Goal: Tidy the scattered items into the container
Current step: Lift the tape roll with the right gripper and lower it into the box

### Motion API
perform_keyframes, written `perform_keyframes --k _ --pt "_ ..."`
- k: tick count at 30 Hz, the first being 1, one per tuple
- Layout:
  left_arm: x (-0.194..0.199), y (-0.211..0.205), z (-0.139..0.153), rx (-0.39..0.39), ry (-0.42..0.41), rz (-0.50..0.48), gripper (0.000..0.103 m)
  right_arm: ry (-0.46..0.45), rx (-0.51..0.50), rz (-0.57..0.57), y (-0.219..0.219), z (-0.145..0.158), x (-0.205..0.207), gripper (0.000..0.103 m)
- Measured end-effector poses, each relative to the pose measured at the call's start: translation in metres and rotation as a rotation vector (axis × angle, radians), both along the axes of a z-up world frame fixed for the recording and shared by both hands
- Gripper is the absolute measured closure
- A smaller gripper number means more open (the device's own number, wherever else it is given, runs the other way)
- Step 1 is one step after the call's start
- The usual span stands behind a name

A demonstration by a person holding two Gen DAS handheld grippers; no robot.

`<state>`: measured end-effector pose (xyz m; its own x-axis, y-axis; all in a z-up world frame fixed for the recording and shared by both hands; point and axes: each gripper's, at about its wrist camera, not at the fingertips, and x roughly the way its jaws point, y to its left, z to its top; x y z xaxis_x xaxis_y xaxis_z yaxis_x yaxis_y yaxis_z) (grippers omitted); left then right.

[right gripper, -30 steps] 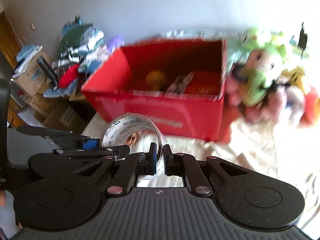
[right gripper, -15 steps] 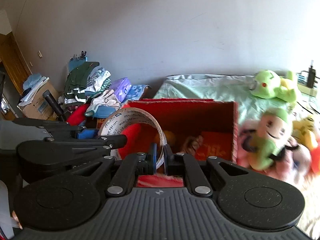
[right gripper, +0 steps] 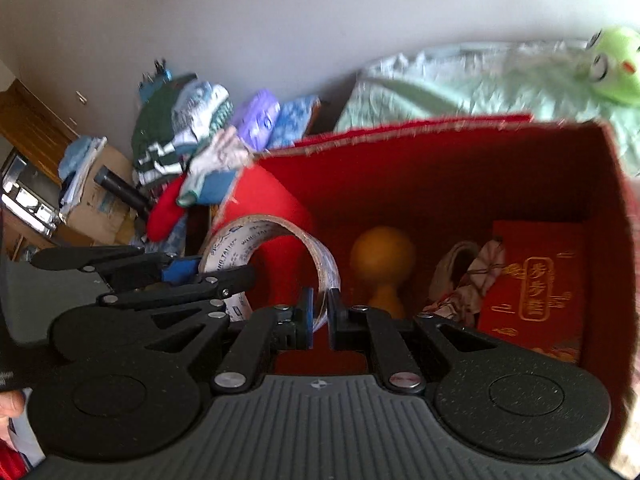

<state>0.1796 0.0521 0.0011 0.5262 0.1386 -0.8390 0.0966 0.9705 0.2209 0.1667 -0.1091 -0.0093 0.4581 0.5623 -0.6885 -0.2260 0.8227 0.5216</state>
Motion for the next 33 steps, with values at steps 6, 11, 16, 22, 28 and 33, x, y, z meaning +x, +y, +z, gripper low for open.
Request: perform_keyframes --k 6,11,16,22,28,33 --pt "0.015 0.001 -0.024 0.045 0.052 -0.042 0.088 0.091 -0.033 0.054 0.006 -0.015 0.021 0.096" --pt "0.025 0.005 -0.038 0.038 0.095 -0.072 0.087 0.137 -0.068 0.081 0.011 -0.024 0.03 0.096" --pt "0.033 0.001 -0.041 0.065 0.101 -0.108 0.086 0.155 -0.093 0.048 0.014 -0.032 0.034 0.096" --pt "0.043 -0.008 -0.05 0.052 0.121 -0.151 0.085 0.119 -0.154 -0.042 0.009 -0.032 0.031 0.098" --pt "0.053 -0.005 -0.059 0.039 0.138 -0.167 0.085 0.145 -0.108 -0.089 -0.005 -0.038 0.036 0.099" --pt "0.058 0.0 -0.062 0.023 0.147 -0.178 0.085 0.156 -0.151 -0.091 0.007 -0.032 0.039 0.098"
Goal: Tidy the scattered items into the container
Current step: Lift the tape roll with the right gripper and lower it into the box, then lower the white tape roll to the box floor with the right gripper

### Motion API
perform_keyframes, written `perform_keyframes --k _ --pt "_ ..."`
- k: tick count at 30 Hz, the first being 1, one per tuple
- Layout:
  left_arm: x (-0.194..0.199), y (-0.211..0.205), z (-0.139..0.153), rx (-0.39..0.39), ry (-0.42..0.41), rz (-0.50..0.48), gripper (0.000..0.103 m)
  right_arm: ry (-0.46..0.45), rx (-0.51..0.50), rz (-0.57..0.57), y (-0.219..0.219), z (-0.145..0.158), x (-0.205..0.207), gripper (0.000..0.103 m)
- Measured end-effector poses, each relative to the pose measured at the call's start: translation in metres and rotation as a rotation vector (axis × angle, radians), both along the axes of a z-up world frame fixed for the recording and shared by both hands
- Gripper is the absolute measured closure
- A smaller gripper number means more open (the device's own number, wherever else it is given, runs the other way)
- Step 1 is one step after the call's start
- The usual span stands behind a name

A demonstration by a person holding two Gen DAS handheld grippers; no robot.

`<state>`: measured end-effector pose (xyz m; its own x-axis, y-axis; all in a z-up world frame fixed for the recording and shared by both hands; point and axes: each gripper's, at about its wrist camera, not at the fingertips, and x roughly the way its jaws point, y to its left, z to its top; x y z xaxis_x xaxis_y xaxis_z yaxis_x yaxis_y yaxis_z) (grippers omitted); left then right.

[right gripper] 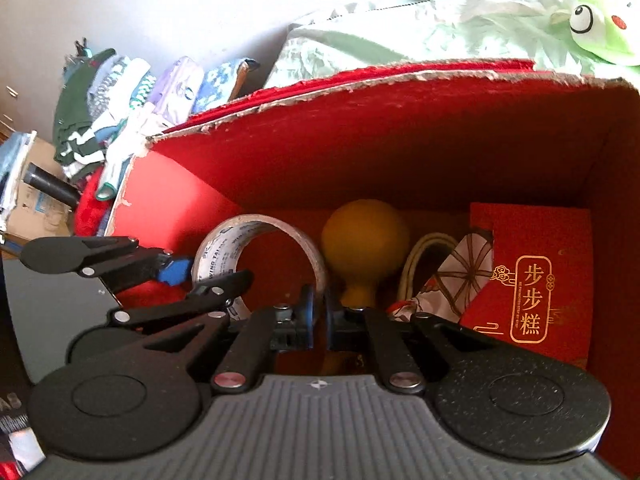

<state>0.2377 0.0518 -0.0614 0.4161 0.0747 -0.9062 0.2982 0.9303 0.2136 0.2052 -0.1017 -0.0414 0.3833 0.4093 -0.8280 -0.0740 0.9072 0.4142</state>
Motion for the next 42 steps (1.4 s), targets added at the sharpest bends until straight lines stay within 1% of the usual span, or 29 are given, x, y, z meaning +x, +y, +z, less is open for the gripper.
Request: perform_keyframes --k 2,4,8,10,12,14,15,16,18,19,20,21,22,23,25,26,27,30,34,36,38,42 --pt "0.0 -0.001 -0.001 0.006 0.004 -0.007 0.083 0.01 -0.038 0.004 0.007 0.005 0.004 0.098" --pt "0.0 -0.001 0.0 0.005 0.006 -0.011 0.076 0.015 -0.063 0.001 0.011 0.006 0.01 0.098" --pt "-0.003 -0.002 0.004 0.005 0.004 -0.042 0.067 0.041 -0.06 -0.03 0.009 0.002 0.019 0.099" --pt "-0.004 -0.001 0.009 -0.007 0.005 -0.048 0.061 0.044 -0.064 -0.039 0.011 0.001 0.021 0.098" --pt "-0.008 -0.001 0.016 -0.025 0.003 -0.058 0.058 0.039 -0.074 -0.043 0.013 0.001 0.019 0.098" --pt "-0.014 0.0 0.028 -0.048 -0.02 -0.073 0.047 0.031 -0.069 -0.042 0.012 0.001 0.019 0.099" --pt "-0.018 0.001 0.035 -0.055 -0.045 -0.079 0.039 0.032 -0.058 -0.043 0.012 0.001 0.019 0.099" --pt "-0.022 0.001 0.041 -0.062 -0.069 -0.085 0.037 0.034 -0.047 -0.046 0.011 0.001 0.02 0.099" --pt "-0.025 0.004 0.049 -0.081 -0.09 -0.092 0.039 0.03 -0.045 -0.054 0.012 0.001 0.021 0.099" --pt "-0.026 0.006 0.05 -0.092 -0.089 -0.093 0.042 0.027 -0.049 -0.061 0.013 0.001 0.022 0.099" --pt "-0.027 0.008 0.048 -0.101 -0.079 -0.095 0.043 0.028 -0.046 -0.073 0.013 0.0 0.023 0.098" --pt "-0.028 0.009 0.046 -0.11 -0.063 -0.096 0.048 0.033 -0.036 -0.086 0.013 0.0 0.024 0.098" --pt "-0.028 0.01 0.042 -0.12 -0.044 -0.096 0.059 0.041 -0.013 -0.101 0.012 -0.001 0.026 0.097" --pt "-0.028 0.011 0.039 -0.129 -0.027 -0.094 0.062 0.047 0.01 -0.107 0.012 -0.002 0.028 0.096" --pt "-0.027 0.013 0.033 -0.133 -0.008 -0.086 0.064 0.052 0.033 -0.099 0.013 -0.003 0.03 0.092" --pt "-0.026 0.015 0.031 -0.139 -0.002 -0.079 0.066 0.05 0.043 -0.085 0.014 -0.003 0.03 0.09" --pt "-0.025 0.016 0.029 -0.148 0.002 -0.072 0.068 0.045 0.051 -0.075 0.016 -0.002 0.031 0.089" --pt "-0.02 0.017 0.027 -0.161 0.007 -0.054 0.068 0.049 0.086 -0.067 0.014 -0.004 0.033 0.089" --pt "-0.015 0.02 0.025 -0.162 -0.003 -0.033 0.068 0.05 0.166 -0.055 0.009 -0.006 0.03 0.089" --pt "-0.015 0.019 0.023 -0.162 -0.003 -0.023 0.068 0.05 0.187 -0.044 0.011 -0.007 0.032 0.091" --pt "-0.016 0.016 0.02 -0.154 -0.006 -0.015 0.068 0.06 0.165 -0.062 0.011 -0.007 0.029 0.093" --pt "-0.01 0.011 0.013 -0.15 -0.011 0.009 0.068 0.014 0.121 -0.069 0.014 -0.002 0.022 0.094"
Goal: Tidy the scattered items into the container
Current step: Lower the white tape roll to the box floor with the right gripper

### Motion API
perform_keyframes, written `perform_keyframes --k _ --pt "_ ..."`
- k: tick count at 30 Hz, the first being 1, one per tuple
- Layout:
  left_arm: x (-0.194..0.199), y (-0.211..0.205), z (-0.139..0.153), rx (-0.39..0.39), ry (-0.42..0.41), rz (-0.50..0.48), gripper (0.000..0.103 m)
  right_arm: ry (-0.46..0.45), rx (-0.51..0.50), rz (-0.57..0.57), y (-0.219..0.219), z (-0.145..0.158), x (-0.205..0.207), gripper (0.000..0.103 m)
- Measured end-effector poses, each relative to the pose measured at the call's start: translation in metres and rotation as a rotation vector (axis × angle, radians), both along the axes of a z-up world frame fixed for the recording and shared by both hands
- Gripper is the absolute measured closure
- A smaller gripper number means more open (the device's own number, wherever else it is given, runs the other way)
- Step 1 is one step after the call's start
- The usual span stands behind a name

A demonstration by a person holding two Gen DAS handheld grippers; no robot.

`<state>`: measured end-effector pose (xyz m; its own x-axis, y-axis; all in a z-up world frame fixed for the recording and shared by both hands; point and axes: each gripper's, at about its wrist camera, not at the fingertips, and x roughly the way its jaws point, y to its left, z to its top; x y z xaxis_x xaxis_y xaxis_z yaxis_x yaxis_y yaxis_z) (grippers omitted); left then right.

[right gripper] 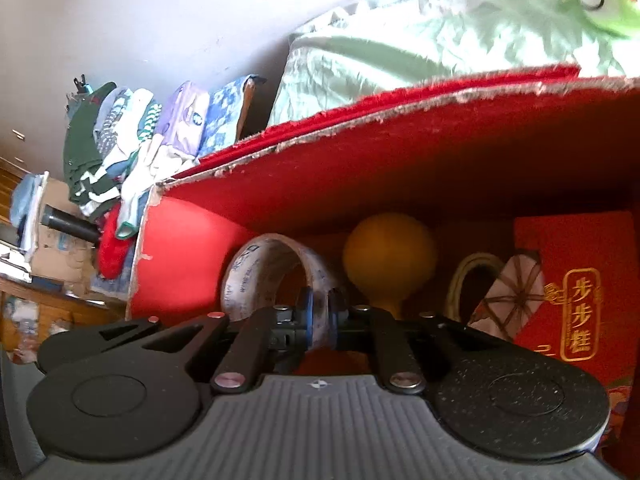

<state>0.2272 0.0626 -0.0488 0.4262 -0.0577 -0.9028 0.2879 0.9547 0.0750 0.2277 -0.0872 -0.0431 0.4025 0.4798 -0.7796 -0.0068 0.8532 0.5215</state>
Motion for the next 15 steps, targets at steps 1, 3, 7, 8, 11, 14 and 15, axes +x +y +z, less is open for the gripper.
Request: perform_keyframes --k 1,3,7,8,11,14,15 --pt "0.0026 -0.0031 -0.003 0.003 -0.002 0.006 0.068 -0.017 -0.019 0.003 0.0025 0.0019 -0.0018 0.095" --pt "0.0037 -0.0062 -0.005 0.012 -0.01 0.014 0.068 -0.04 -0.047 0.009 0.0057 0.0034 -0.0023 0.095" --pt "0.0067 -0.0115 -0.0052 0.012 -0.022 0.03 0.068 -0.038 -0.064 -0.006 0.0068 0.0018 0.0003 0.095" --pt "0.0064 -0.0116 -0.0052 0.015 -0.025 0.033 0.068 -0.03 -0.059 -0.011 0.0059 0.0005 0.0012 0.095" --pt "0.0055 -0.0115 -0.0045 0.017 -0.033 0.042 0.069 -0.025 -0.053 -0.03 0.0023 -0.0001 0.0001 0.095" --pt "0.0007 -0.0122 -0.0031 0.02 -0.042 0.053 0.07 -0.031 -0.057 -0.046 0.0004 0.0008 -0.0027 0.095" --pt "-0.0028 -0.0125 -0.0022 0.021 -0.045 0.059 0.07 -0.033 -0.062 -0.049 0.0006 0.0012 -0.0031 0.095"
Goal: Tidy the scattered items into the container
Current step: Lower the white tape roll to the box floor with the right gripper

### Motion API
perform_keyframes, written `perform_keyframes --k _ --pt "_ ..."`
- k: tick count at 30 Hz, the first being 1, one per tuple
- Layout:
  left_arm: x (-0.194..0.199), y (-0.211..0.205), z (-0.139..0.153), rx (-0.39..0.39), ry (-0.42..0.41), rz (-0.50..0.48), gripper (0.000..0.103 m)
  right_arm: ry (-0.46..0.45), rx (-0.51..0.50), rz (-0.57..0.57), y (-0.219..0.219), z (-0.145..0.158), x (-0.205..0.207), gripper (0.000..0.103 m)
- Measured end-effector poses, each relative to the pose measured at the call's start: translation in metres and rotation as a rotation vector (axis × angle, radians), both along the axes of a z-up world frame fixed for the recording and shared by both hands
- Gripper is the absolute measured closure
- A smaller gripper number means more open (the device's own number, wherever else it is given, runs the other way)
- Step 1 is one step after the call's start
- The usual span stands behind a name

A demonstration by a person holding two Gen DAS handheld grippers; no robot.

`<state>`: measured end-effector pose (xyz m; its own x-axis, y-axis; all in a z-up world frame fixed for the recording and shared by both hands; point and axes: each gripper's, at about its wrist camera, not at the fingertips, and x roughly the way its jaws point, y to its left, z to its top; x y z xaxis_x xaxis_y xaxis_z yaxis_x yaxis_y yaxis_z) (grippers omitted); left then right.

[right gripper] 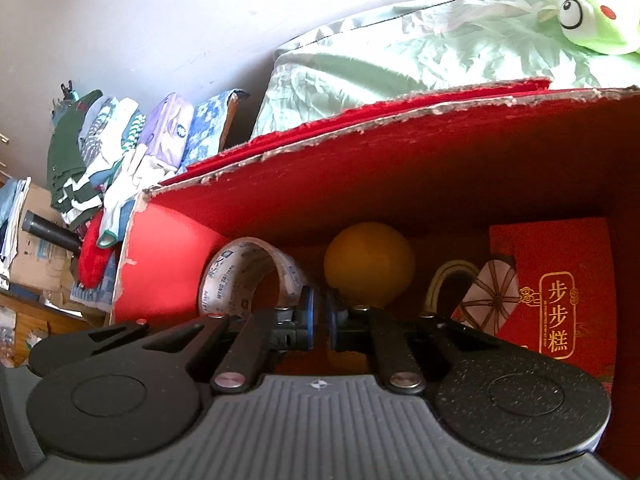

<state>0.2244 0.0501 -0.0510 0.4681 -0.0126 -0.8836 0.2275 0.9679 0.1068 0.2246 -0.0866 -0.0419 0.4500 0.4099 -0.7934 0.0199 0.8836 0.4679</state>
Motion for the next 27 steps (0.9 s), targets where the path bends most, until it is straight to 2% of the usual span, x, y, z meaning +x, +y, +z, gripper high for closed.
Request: perform_keyframes --k 10,17,27 --pt "-0.009 -0.002 0.003 -0.011 -0.03 0.03 0.07 -0.034 -0.053 -0.002 0.004 0.003 -0.003 0.095" --pt "-0.011 0.002 0.003 -0.019 -0.041 0.042 0.07 -0.021 -0.048 -0.035 -0.001 0.001 -0.003 0.094" --pt "-0.012 0.006 0.004 -0.041 -0.046 0.062 0.07 -0.02 -0.073 -0.01 0.003 0.001 -0.002 0.094"
